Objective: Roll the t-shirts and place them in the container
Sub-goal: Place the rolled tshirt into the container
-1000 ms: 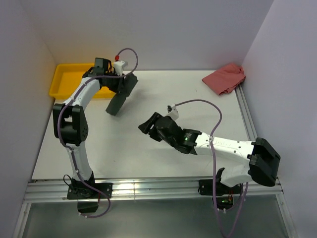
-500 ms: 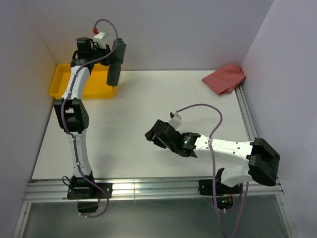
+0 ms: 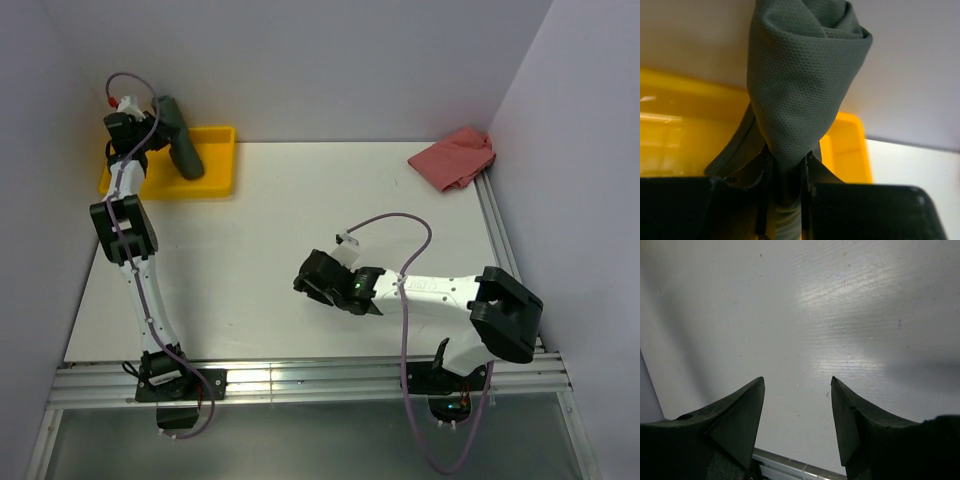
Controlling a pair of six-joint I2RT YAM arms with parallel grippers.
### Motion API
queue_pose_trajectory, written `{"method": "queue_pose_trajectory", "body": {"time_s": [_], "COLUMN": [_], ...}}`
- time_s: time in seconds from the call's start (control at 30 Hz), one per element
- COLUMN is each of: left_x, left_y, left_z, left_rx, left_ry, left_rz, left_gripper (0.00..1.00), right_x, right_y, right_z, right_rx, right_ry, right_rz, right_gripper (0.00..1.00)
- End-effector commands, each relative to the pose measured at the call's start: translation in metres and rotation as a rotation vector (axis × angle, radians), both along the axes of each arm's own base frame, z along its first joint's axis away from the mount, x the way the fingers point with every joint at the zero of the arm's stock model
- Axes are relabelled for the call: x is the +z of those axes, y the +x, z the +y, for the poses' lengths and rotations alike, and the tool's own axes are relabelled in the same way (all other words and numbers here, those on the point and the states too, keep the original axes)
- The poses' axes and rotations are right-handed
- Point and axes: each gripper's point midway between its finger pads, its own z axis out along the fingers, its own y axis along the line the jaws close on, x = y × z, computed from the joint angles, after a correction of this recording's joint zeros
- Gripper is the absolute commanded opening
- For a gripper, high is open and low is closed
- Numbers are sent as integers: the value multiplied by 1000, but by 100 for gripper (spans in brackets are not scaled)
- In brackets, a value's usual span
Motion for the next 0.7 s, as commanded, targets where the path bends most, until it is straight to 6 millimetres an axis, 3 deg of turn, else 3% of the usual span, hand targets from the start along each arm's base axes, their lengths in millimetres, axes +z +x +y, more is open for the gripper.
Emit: {"method": "queue_pose_trajectory", "body": {"time_s": [0.0, 0.07, 0.17, 0.3, 0.5, 0.67], "left_x": [35, 34, 36, 67, 112, 132], "left_y": [9, 8, 5, -4, -31, -39], "left_z": [40, 46, 39, 0, -81, -99], "left_rx": [161, 169, 122, -22, -321, -418], "left_ry": [-83, -103, -113, -112, -188, -268], "left_rz": [-111, -116, -124, -185, -277, -321], "left_gripper": [0, 0, 0, 0, 0, 0], "right_x": [13, 8, 4, 0, -4, -9], "right_y": [7, 9, 9, 9, 10, 10], "right_z": [15, 17, 23, 26, 27, 27], "right_rx": [-2, 3, 14, 22, 23, 26], "right_ry": [20, 8, 6, -2, -5, -16], "right_rz": [-26, -20, -11, -5, -3, 4], "right_gripper": [63, 63, 63, 63, 63, 63]}}
